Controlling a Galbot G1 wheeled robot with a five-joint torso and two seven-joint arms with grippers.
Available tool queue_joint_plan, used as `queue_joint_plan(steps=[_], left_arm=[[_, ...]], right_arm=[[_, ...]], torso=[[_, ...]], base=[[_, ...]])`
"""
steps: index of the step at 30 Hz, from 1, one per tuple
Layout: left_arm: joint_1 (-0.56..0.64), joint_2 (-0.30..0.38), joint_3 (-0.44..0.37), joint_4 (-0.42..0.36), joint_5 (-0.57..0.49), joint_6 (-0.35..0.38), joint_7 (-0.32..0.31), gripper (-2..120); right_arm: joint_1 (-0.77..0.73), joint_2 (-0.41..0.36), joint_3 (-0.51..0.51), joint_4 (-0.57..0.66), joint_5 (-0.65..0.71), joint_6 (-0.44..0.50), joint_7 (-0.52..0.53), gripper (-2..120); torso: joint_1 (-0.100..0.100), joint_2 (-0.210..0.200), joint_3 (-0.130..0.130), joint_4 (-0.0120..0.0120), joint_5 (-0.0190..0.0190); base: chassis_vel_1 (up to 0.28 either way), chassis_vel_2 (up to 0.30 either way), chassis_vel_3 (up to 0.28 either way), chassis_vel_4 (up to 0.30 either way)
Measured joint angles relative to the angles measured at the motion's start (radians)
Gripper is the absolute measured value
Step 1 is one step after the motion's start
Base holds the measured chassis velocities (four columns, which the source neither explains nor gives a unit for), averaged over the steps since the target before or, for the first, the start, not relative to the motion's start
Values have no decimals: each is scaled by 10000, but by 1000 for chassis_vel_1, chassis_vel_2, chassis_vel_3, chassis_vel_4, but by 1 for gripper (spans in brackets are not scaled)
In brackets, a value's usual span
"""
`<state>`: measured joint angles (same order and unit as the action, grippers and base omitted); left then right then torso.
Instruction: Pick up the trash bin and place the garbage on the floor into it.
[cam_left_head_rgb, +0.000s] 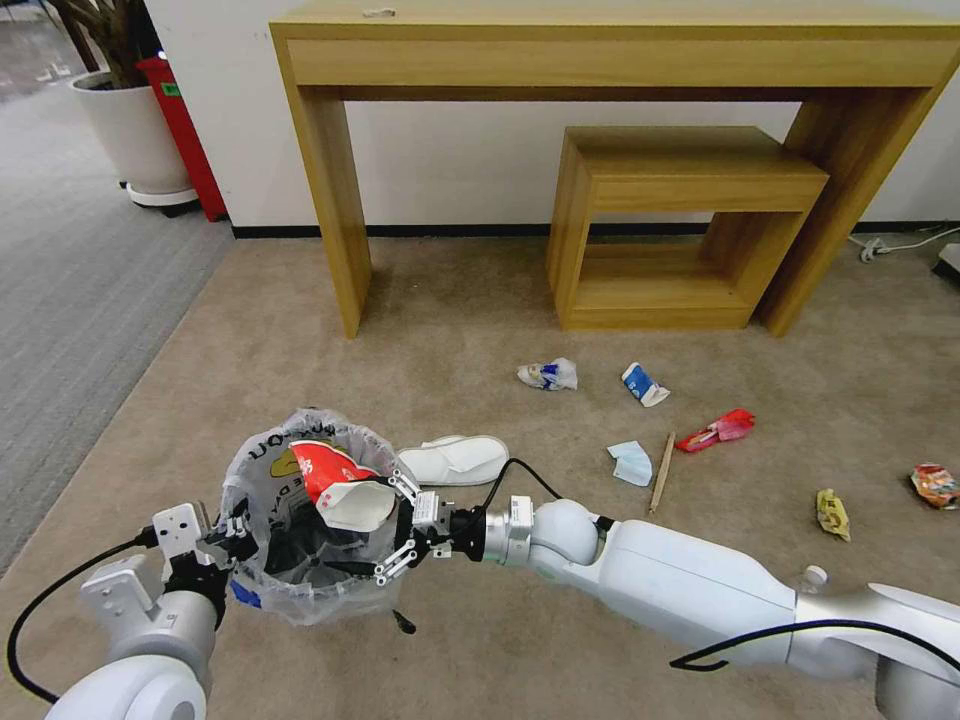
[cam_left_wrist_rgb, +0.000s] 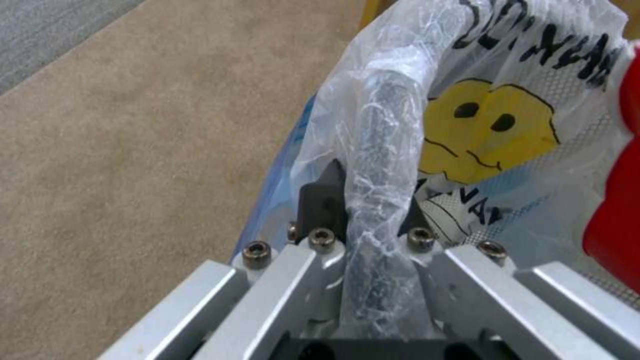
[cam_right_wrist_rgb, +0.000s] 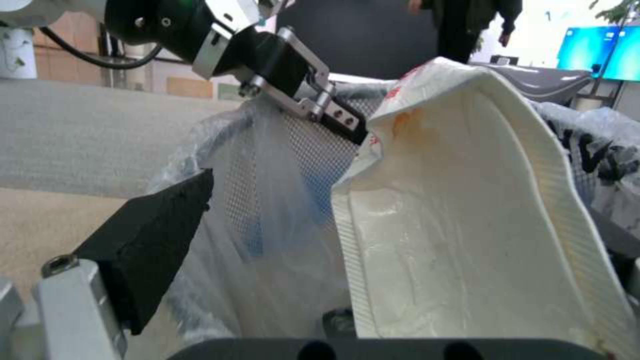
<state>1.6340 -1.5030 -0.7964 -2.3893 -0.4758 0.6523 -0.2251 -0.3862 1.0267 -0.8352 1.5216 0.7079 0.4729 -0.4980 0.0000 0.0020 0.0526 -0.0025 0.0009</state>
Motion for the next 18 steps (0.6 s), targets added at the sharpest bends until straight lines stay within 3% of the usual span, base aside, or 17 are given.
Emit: queue_joint_plan(steps=[18], left_arm=[[-56, -116, 70, 45, 117, -9, 41, 3]], right_arm=[[225, -71, -8, -143, -352, 25, -26, 100]], torso=[[0, 1, 0, 0, -1]], base=[[0, 0, 0, 0]])
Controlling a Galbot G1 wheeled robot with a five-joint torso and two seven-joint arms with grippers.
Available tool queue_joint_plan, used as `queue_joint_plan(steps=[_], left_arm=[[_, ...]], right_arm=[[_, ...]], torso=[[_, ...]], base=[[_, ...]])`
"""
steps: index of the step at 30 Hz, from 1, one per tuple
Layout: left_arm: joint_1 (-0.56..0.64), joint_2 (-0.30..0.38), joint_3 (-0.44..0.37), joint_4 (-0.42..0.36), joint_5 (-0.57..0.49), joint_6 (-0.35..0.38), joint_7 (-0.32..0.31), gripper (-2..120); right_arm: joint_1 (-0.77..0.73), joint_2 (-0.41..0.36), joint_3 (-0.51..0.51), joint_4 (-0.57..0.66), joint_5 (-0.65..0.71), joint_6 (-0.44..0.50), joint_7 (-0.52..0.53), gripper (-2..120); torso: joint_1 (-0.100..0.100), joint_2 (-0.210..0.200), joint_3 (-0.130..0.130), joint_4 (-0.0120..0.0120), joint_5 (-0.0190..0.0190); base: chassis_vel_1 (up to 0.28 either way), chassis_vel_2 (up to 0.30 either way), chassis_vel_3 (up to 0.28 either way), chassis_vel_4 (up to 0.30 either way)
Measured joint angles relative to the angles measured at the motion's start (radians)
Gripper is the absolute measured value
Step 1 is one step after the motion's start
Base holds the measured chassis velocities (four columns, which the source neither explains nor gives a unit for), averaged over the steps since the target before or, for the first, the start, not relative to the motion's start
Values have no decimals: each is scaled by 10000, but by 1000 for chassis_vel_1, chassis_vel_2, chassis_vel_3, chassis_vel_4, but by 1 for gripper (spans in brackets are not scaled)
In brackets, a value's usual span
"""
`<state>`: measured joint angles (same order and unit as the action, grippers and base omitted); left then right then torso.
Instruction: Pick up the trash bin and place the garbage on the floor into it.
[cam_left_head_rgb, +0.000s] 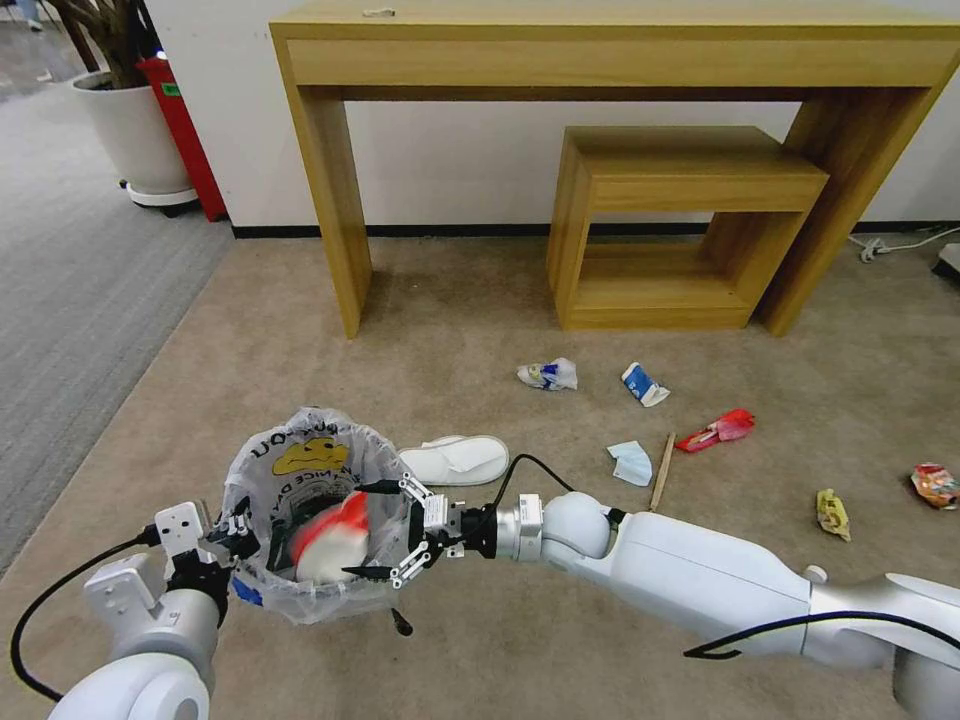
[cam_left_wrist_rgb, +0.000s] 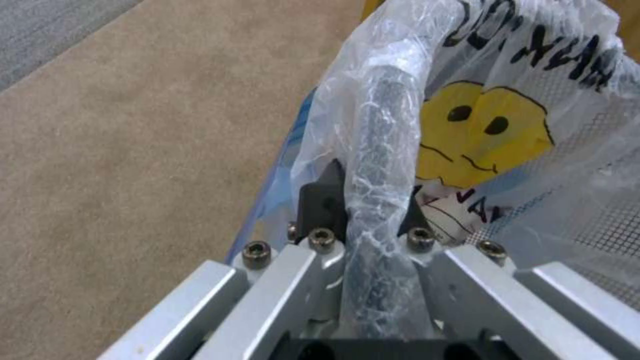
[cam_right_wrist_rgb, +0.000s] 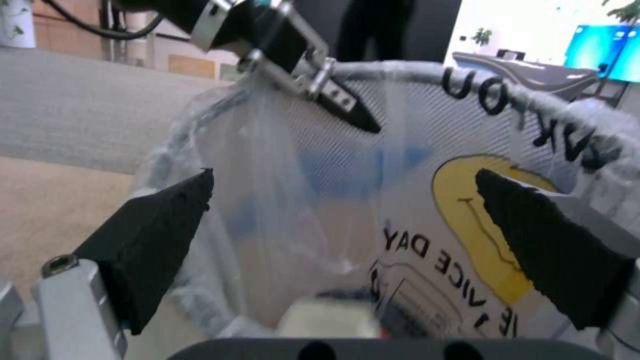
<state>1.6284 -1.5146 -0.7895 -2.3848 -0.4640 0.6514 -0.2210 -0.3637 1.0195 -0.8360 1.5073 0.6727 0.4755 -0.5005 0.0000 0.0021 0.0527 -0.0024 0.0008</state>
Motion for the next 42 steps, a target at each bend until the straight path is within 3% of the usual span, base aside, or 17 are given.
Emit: queue_joint_plan(steps=[6, 14, 26, 30, 32, 42], left_arm=[[4, 24, -47, 31, 6, -7, 4, 3], [-41, 92, -116, 268, 58, -59, 7, 3], [-106, 197, -136, 576, 146, -125, 128, 3], [-134, 208, -122, 672, 184, -138, 167, 3], [-183, 208, -89, 762, 201, -155, 169, 3], [-318, 341, -30, 947, 236, -210, 278, 3]], right_arm=[[-128, 44, 344, 119, -9, -23, 522, 100], [-821, -5, 1961, 1098, 168, -704, 2105, 100], [-2108, -958, 4433, 2385, 244, -1908, 4596, 100], [-2836, -1382, 5337, 2765, 299, -2193, 5261, 100], [-3860, -1751, 6325, 3059, 288, -2378, 5633, 100], [-6912, -2712, 9070, 3742, -66, -2705, 6432, 100]], torso=[[0, -1, 0, 0, 0], [0, 0, -1, 1, 0], [0, 0, 0, 1, 2], [0, 0, 0, 0, 2], [-1, 0, -1, 1, 1], [-1, 2, -1, 1, 2]], base=[[0, 0, 0, 0], [0, 0, 0, 0], [0, 0, 0, 0], [0, 0, 0, 0], [0, 0, 0, 0], [0, 0, 0, 0]])
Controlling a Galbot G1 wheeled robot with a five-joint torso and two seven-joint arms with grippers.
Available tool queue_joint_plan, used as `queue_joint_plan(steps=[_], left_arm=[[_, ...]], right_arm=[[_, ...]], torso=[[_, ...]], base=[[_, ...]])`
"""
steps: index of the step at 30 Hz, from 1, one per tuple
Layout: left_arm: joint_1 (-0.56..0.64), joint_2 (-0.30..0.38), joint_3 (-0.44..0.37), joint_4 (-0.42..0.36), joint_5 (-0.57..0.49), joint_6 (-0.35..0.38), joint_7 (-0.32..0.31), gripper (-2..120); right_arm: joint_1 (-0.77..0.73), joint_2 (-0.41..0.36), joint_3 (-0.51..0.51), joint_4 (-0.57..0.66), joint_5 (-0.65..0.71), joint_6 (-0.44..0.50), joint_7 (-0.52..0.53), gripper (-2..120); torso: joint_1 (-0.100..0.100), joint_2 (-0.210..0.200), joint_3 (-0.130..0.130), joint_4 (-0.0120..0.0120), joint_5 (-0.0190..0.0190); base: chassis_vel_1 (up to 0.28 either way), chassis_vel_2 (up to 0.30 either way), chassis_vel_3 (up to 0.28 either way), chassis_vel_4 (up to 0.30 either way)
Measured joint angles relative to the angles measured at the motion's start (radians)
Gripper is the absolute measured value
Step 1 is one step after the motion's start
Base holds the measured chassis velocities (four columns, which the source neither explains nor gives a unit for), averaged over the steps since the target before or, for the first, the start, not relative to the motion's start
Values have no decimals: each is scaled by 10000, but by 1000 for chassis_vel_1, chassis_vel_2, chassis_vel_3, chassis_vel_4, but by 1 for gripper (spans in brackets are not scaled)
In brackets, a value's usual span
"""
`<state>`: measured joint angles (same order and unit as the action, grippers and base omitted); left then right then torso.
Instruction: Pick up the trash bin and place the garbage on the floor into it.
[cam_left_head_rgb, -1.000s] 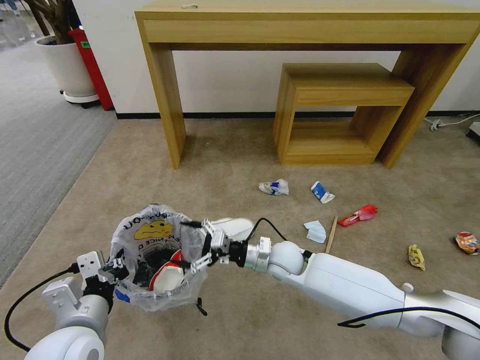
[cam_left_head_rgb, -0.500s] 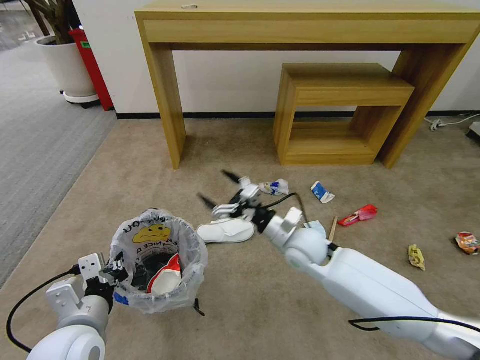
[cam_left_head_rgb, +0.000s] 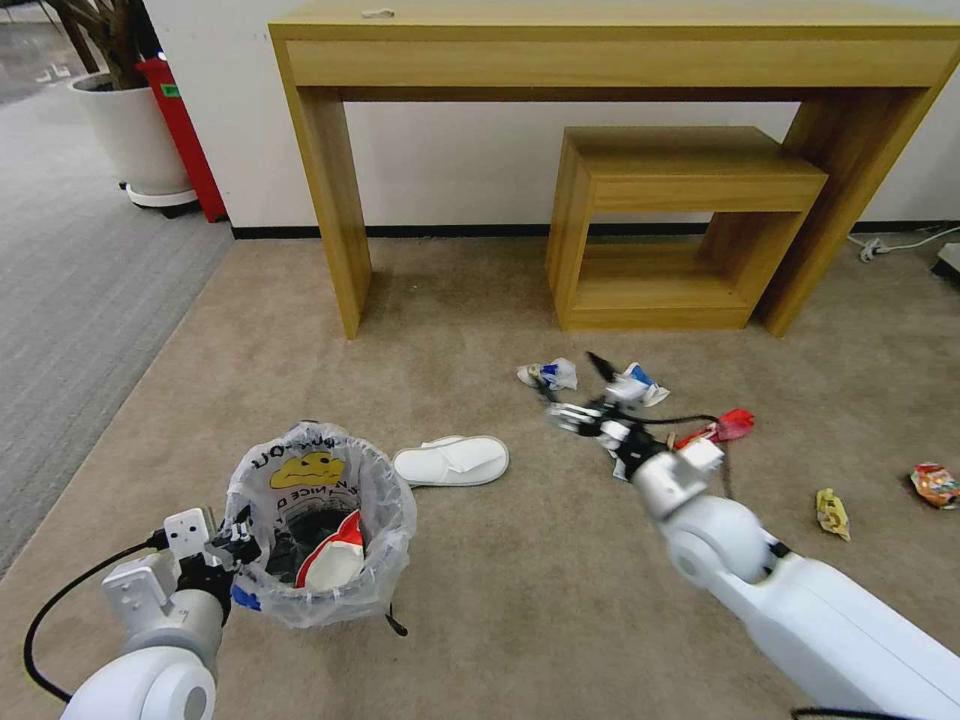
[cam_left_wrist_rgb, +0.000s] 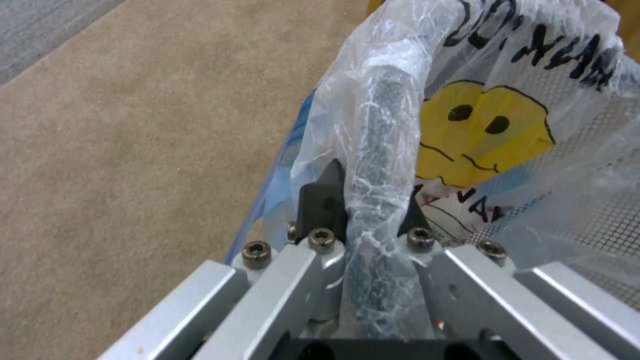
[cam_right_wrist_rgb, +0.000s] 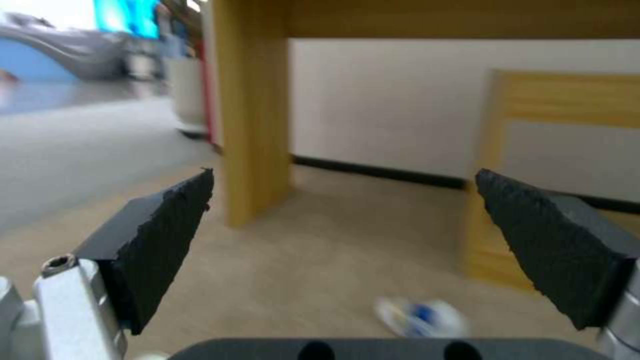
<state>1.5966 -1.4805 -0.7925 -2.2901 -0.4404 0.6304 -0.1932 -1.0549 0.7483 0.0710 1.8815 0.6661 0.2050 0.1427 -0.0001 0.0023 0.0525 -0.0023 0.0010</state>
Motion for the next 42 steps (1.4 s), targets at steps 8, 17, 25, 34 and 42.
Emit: queue_joint_plan(steps=[8, 17, 25, 34, 42], left_arm=[[14, 173, -36, 93, 45, -36, 254, 3], [156, 218, -225, 54, 282, -28, 597, 3], [231, 122, -345, 203, 1598, -300, 1940, 3], [214, 77, -390, 360, 1460, -493, 2240, 3], [226, 22, -436, 416, 1488, -483, 2232, 3]], right_arm=[[-1952, -182, 1947, 203, -461, 325, 116, 100], [-2121, 52, 1988, 78, -704, 596, 103, 100], [-2062, 99, 1929, -120, -737, 621, 10, 100], [-2038, 149, 1854, -354, -825, 708, -126, 99], [-2046, 187, 1807, -446, -869, 762, -198, 98]], torso=[[1, 0, 0, 1, 0], [0, 0, 0, 0, -2], [0, -1, 1, -1, -3], [0, -3, 1, -2, -3], [0, -3, 1, -2, -2]], base=[[0, 0, 0, 0], [0, 0, 0, 0], [0, 0, 0, 0], [0, 0, 0, 0], [0, 0, 0, 0]])
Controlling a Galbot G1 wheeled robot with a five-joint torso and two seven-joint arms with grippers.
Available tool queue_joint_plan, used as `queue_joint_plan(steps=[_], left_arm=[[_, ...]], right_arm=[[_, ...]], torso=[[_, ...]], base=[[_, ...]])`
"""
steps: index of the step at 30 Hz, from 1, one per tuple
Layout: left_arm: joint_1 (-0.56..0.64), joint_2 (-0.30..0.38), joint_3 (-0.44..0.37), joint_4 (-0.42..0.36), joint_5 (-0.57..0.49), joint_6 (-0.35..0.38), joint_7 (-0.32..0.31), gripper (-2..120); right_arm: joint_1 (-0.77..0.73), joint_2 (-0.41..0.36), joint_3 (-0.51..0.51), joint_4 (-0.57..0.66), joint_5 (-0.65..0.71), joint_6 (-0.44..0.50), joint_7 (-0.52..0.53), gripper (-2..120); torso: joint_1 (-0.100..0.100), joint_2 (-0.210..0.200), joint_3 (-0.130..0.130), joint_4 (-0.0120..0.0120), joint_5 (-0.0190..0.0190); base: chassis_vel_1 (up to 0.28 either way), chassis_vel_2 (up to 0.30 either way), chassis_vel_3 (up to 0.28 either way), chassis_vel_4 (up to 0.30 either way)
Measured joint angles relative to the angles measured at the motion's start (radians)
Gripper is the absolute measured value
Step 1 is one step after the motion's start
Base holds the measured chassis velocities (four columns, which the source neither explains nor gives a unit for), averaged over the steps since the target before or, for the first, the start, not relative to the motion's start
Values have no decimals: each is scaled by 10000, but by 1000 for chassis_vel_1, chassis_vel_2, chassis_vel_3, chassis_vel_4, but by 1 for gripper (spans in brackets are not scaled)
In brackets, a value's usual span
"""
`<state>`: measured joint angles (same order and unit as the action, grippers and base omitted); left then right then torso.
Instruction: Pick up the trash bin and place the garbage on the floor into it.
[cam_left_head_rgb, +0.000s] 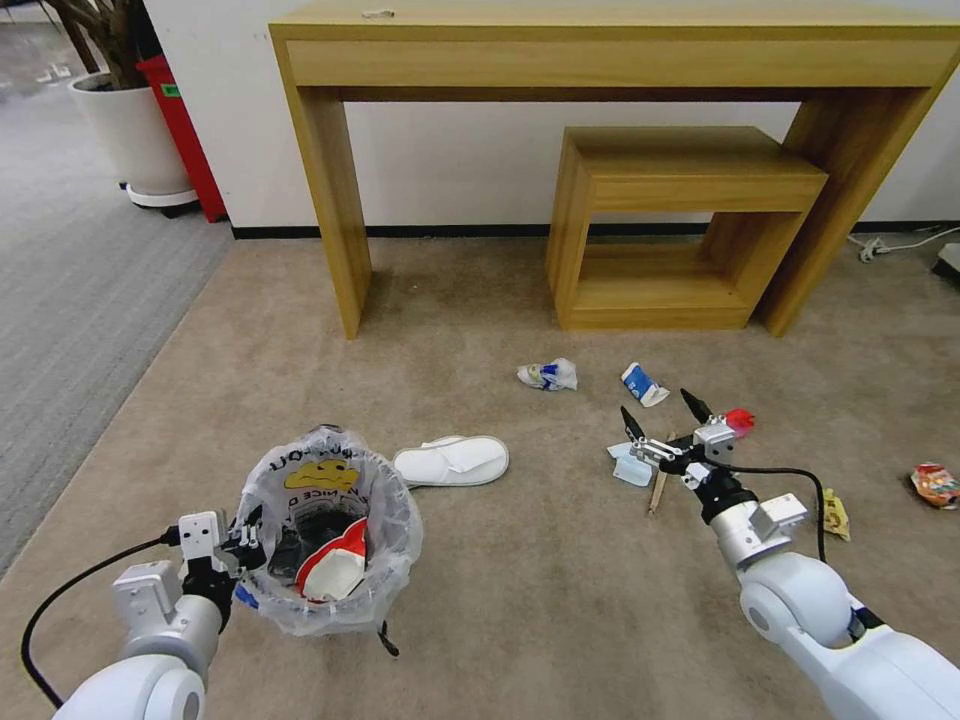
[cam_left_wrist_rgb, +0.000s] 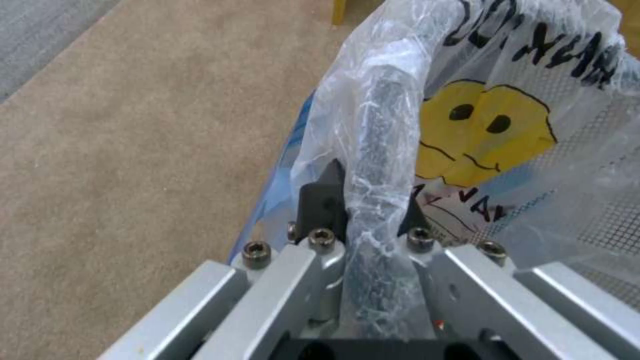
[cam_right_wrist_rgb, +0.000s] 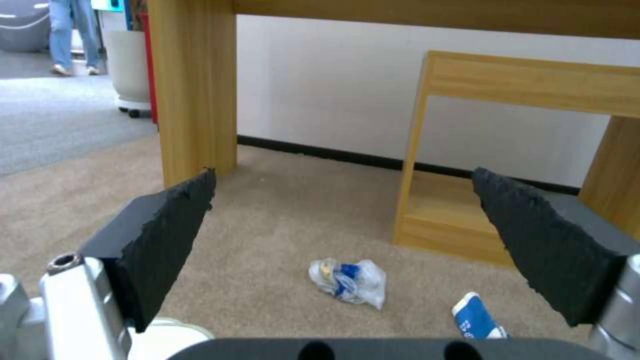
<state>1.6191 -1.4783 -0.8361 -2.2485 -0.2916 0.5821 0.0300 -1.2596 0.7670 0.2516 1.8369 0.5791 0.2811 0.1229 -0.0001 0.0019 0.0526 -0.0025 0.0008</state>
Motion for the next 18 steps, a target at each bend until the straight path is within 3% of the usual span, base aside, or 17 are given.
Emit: queue_joint_plan(steps=[18], left_arm=[[67, -11, -64, -151, -484, 101, -132, 3]], right_arm=[[-64, 118, 84, -74, -137, 249, -181, 100]], torso=[[0, 0, 0, 1, 0]], base=[[0, 0, 0, 0]])
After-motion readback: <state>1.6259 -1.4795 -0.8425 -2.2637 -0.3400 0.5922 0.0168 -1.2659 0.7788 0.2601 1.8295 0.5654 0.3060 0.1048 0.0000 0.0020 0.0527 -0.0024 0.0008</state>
